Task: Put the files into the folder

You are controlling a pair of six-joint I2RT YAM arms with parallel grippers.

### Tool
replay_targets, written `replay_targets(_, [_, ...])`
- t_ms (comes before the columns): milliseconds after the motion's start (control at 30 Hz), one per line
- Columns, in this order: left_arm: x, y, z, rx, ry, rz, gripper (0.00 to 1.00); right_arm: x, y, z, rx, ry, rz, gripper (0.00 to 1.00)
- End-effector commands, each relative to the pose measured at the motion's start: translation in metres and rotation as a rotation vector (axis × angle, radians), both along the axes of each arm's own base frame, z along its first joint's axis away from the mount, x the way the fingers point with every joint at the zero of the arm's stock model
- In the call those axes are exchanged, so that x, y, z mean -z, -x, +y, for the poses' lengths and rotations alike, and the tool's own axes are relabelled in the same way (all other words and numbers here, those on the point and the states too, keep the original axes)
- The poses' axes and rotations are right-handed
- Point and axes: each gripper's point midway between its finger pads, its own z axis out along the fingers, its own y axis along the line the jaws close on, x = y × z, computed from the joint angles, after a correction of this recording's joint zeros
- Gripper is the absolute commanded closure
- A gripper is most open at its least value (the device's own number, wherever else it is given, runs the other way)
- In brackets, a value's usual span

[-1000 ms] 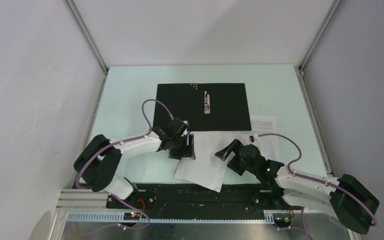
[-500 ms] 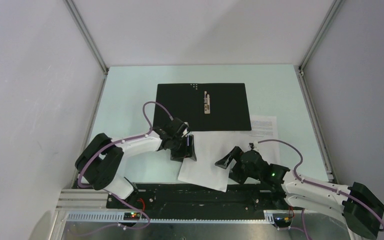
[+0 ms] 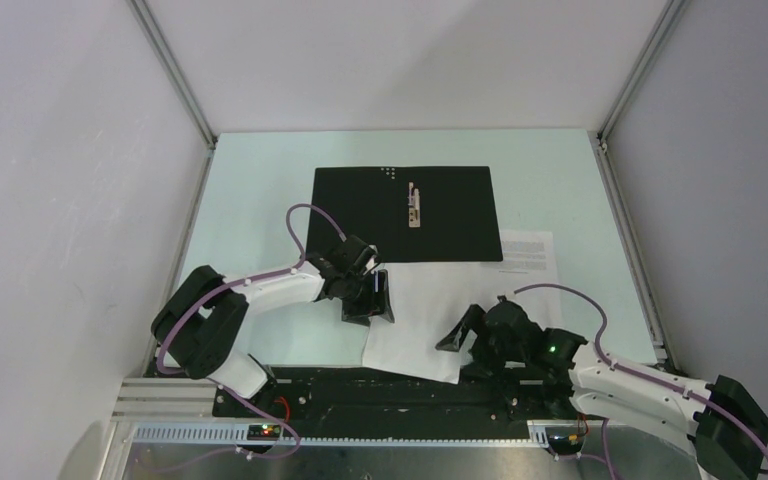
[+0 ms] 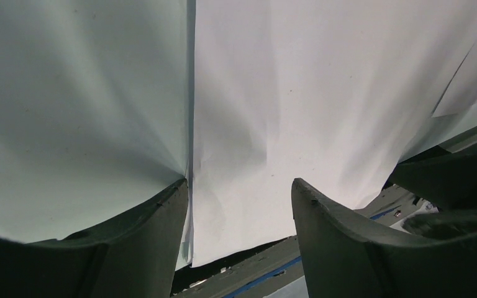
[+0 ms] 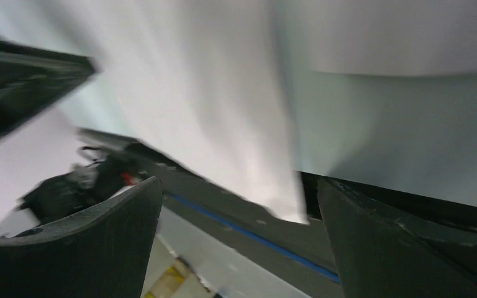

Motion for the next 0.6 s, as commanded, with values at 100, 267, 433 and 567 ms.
replay_targets(100, [0.010,0.008,0.008,-0.010,-0.044,0.051,0.32,0.049,0.053,-0.058,-0.094,0.251,0.182,0.01])
replay_targets(267, [0.009,0.006,0.007,-0.015,-0.044,0.046,0.32,0.056,0.051,-0.047,-0.086,0.169,0.163,0.00])
replay_targets(433, [0.008,0.005,0.006,-0.016,-0.041,0.044,0.31,0.048,0.034,-0.016,-0.091,-0.011,0.069,0.00])
replay_targets(567, [0.009,0.004,0.005,-0.016,-0.041,0.049,0.31,0.042,0.026,-0.002,-0.116,-0.048,0.020,0.01])
